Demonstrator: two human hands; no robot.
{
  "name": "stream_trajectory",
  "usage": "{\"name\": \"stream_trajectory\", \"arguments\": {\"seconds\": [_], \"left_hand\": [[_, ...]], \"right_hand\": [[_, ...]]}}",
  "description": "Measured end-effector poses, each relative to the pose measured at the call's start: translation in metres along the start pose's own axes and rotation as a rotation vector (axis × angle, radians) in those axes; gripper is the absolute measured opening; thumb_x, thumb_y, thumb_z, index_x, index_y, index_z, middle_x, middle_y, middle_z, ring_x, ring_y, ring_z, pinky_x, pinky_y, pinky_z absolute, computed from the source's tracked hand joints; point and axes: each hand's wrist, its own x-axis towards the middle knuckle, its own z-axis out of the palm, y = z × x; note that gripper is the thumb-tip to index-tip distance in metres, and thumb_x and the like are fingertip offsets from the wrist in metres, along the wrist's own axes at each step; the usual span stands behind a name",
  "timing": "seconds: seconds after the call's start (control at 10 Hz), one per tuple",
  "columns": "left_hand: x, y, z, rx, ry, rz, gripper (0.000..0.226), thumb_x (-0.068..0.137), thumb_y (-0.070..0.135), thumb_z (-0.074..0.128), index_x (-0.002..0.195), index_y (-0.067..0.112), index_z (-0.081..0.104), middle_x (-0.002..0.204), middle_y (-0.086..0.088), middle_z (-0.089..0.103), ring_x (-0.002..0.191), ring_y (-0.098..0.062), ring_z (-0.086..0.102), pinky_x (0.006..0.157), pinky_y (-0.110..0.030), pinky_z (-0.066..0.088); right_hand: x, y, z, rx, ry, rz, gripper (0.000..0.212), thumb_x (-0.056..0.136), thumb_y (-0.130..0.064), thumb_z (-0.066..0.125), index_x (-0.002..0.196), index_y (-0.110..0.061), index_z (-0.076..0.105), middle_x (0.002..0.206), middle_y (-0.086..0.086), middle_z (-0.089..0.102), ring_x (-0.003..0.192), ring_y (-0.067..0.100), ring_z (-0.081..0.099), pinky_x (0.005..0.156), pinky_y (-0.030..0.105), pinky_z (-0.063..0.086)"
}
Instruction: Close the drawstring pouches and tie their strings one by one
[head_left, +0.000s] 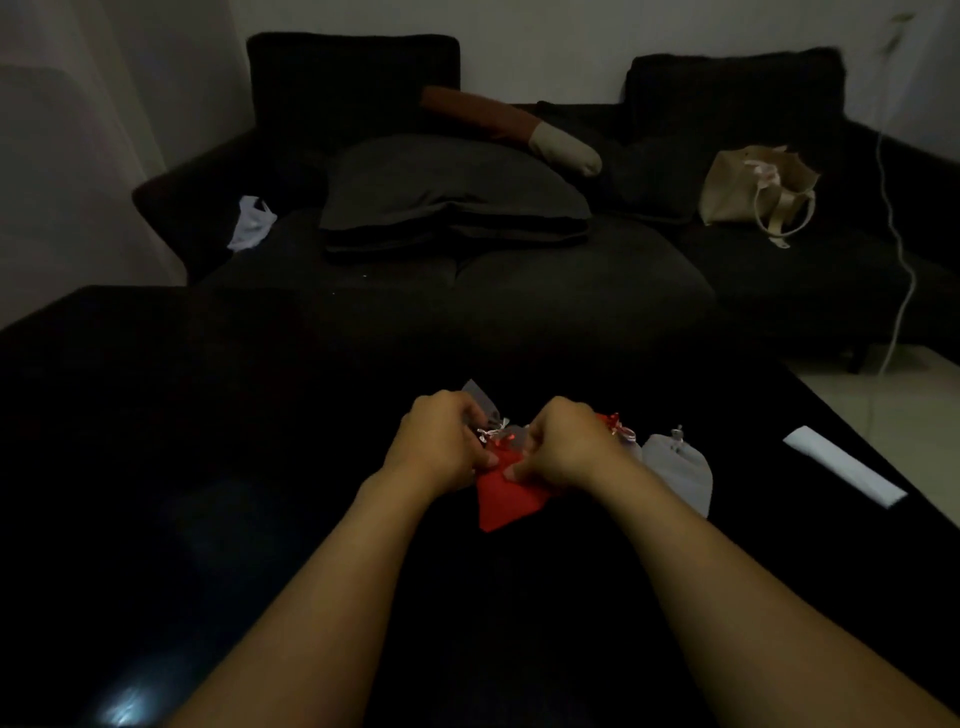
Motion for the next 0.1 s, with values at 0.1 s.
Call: {"name": "stream_trajectory", "arguments": {"seconds": [0.1], "left_hand": [[0.0026,0.0002,-0.0003,0.083,0.046,0.001,0.041,0.065,0.022,0.091,0.098,0.023,0.066,0.081,0.007,0.067,0.079,-0.01,0.066,0.077,-0.03,0.054]], "right_hand": [[0.0017,-0.003,0.0014,-0.078,0.051,0.069,0.044,0.06,-0.04,0.091,0.087,-0.02,0.064,0.093,0.001,0.068,0.087,0.02,0.066,0.074,0.033,0.053]]}}
